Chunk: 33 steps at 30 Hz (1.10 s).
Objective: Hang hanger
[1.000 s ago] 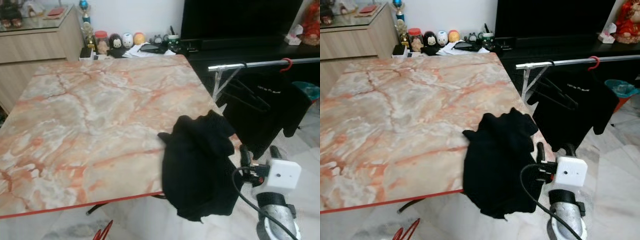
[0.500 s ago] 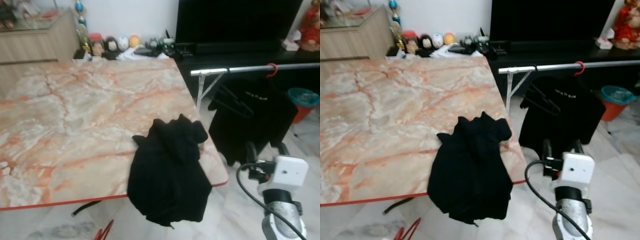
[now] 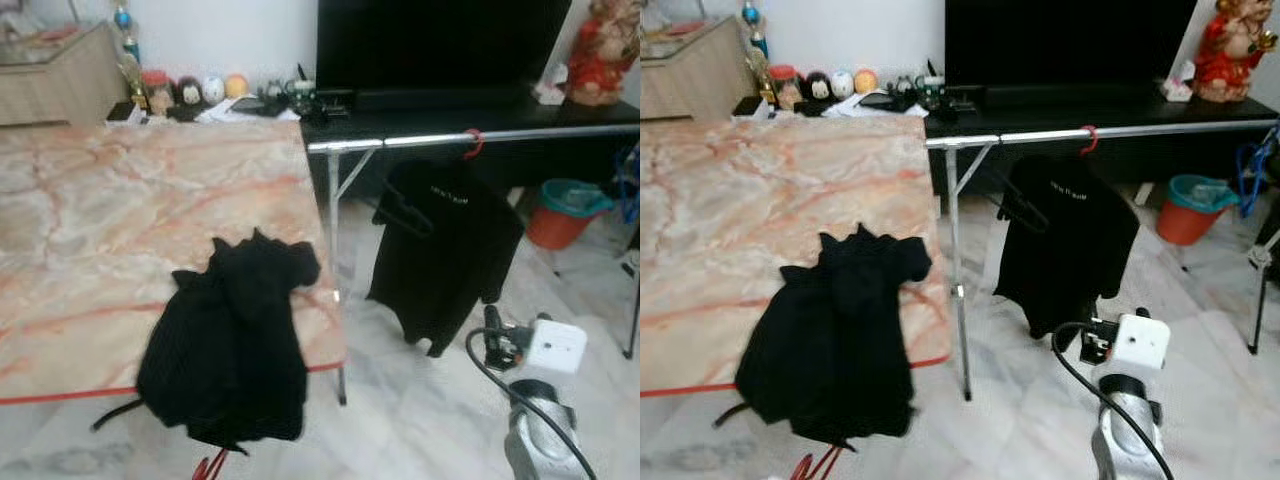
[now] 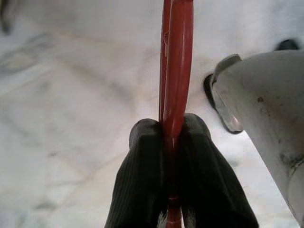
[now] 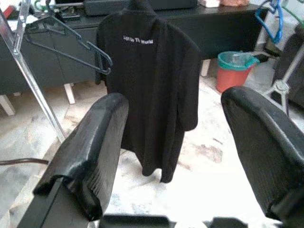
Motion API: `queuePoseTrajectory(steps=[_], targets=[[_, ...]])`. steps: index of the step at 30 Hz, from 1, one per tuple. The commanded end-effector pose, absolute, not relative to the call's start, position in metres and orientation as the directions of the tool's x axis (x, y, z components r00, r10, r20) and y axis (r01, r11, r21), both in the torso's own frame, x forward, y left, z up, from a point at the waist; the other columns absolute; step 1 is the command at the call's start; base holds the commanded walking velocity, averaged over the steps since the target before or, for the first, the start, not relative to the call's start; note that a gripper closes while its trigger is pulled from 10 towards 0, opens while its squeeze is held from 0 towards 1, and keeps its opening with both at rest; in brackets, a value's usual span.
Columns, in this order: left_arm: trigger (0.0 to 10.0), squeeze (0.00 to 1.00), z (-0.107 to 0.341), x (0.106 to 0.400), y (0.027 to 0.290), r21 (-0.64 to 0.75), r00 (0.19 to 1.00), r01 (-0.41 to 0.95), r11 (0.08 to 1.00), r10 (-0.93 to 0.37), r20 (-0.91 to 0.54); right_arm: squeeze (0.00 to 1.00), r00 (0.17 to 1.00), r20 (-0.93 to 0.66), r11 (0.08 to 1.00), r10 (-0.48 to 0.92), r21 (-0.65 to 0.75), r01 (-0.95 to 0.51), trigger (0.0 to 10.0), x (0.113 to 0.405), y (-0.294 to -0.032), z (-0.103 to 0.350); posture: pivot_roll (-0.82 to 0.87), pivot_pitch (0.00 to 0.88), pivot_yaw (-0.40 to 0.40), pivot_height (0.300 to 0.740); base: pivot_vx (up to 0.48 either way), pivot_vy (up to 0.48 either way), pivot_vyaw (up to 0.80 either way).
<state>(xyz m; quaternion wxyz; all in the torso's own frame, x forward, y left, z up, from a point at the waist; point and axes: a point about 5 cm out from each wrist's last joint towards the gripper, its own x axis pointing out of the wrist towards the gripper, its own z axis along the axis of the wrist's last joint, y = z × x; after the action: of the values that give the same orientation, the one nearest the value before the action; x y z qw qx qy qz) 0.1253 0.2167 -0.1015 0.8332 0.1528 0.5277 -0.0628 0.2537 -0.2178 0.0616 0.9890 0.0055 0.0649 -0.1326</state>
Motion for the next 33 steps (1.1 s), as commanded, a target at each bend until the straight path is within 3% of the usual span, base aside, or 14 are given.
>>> queuePoseTrajectory(steps=[1,3,8,11,16,28,33], targets=[[10.0,0.00,-0.103,0.119,0.219,0.188,0.417,0.278,0.942,0.059,-0.907,0.00,0.948,-0.203,0.968,-0.246,0.007,0.252,10.0,0.254,-0.215,0.042,-0.13,0.000,-0.031,0.740,0.000,-0.480,0.00],[10.0,0.00,-0.103,0.119,0.219,0.188,0.417,0.278,0.942,0.058,-0.907,0.00,0.944,-0.221,0.968,-0.244,0.006,0.252,10.0,0.254,-0.215,0.037,-0.13,0.000,-0.029,0.740,0.000,-0.480,0.00],[10.0,0.00,-0.103,0.119,0.219,0.187,0.422,0.275,0.943,0.057,-0.905,0.00,0.855,-0.438,0.955,-0.278,-0.027,0.297,10.0,0.244,-0.222,-0.013,-0.12,0.000,-0.026,0.740,0.000,-0.480,0.00],[10.0,0.00,-0.103,0.120,0.219,0.188,0.424,0.273,0.943,0.057,-0.904,0.00,0.784,-0.584,0.973,-0.210,-0.043,0.229,10.0,0.230,-0.215,-0.039,-0.12,0.000,-0.021,0.740,0.000,-0.480,0.00],[10.0,0.00,-0.103,0.120,0.219,0.188,0.426,0.274,0.943,0.056,-0.903,0.00,0.709,-0.687,0.983,-0.158,-0.038,0.182,10.0,0.211,-0.208,-0.059,-0.11,0.000,-0.021,0.740,0.000,-0.480,0.00],[10.0,0.00,-0.102,0.121,0.219,0.196,0.440,0.283,0.939,0.054,-0.896,0.00,0.698,-0.700,0.981,-0.153,-0.025,0.190,10.0,0.199,-0.208,-0.068,-0.11,0.000,-0.018,0.740,0.000,-0.480,0.00],[10.0,0.00,-0.101,0.123,0.221,0.228,0.462,0.279,0.933,0.078,-0.883,0.00,0.689,-0.709,0.981,-0.153,-0.025,0.192,10.0,0.196,-0.212,-0.070,-0.11,0.000,-0.017,0.740,0.000,-0.146,0.00]])
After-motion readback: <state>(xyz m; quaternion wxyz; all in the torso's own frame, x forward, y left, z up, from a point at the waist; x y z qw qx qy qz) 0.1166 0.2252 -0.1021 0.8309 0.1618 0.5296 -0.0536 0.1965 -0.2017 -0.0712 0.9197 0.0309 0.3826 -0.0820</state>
